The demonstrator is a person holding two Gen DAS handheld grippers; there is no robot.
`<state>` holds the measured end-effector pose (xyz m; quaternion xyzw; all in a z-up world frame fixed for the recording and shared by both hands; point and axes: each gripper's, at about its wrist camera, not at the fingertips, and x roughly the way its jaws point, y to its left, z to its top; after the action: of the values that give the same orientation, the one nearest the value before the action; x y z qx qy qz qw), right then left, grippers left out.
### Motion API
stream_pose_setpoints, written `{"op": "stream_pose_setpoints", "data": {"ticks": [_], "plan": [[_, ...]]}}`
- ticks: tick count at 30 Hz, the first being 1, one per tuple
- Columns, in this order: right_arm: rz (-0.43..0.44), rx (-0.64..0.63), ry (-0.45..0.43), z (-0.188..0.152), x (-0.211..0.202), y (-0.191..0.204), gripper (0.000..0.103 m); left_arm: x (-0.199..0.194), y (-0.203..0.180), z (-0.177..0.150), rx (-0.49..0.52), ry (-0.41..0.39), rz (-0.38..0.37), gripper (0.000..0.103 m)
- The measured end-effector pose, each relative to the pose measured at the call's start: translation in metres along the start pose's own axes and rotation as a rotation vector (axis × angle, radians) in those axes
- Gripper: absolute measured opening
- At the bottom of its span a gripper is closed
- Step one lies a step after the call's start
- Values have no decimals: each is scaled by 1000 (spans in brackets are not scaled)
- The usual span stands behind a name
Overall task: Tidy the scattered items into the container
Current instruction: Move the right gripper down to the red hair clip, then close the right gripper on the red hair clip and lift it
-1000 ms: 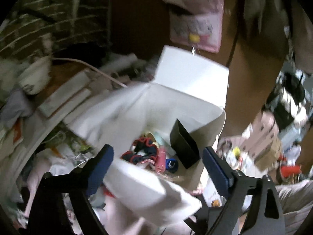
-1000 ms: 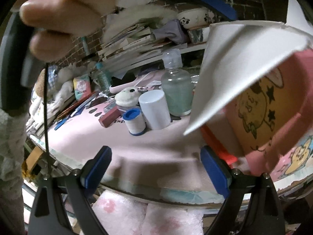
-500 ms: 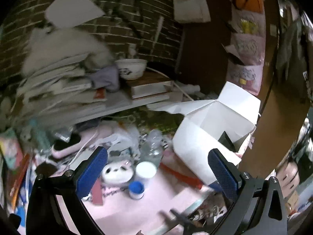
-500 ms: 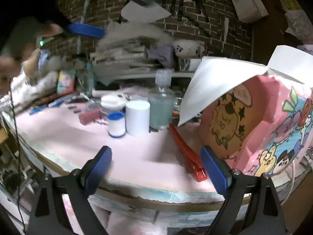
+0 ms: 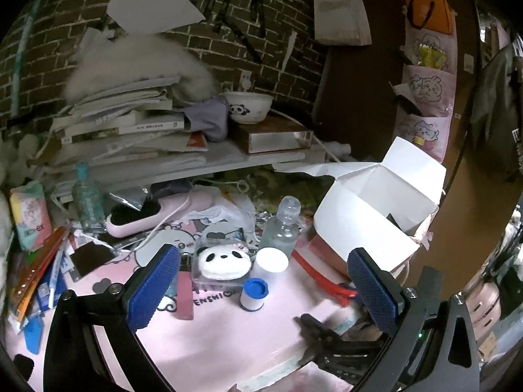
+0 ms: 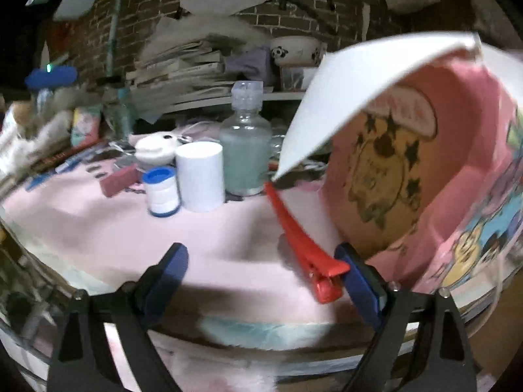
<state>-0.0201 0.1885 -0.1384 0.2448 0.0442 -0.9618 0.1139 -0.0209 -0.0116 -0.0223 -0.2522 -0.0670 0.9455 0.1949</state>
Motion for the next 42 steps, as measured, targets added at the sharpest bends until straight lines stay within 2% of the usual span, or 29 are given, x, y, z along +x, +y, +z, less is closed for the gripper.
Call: {"op": "stream_pose_setpoints", "data": {"ticks": [2,3,6,7,10,26,31,42], "plan": [[23,7,-8,-2,-1,2,61,1,-1,0,-3,3,-12,103],[25,7,-10,-2,-1,3,58,2,-1,0,-1,4,-11,103],[28,30,-12,0,2,1,37,4,-4,0,13,11,0,103],[27,37,-12,1,3,-1,27,4,-5,0,18,14,4,103],[27,38,-14,1,3,-4,17,5,-6,0,19,15,2,103],[26,0,-97,-2,-26,3,16,10,-5,-5,-1,40,-2,103],[64,-7,-101,-1,-38,7,16,9,-4,-6,2,40,19,103],[142,-63,-185,17,-62,29,16,4,6,-8,-27,41,33,103]]}}
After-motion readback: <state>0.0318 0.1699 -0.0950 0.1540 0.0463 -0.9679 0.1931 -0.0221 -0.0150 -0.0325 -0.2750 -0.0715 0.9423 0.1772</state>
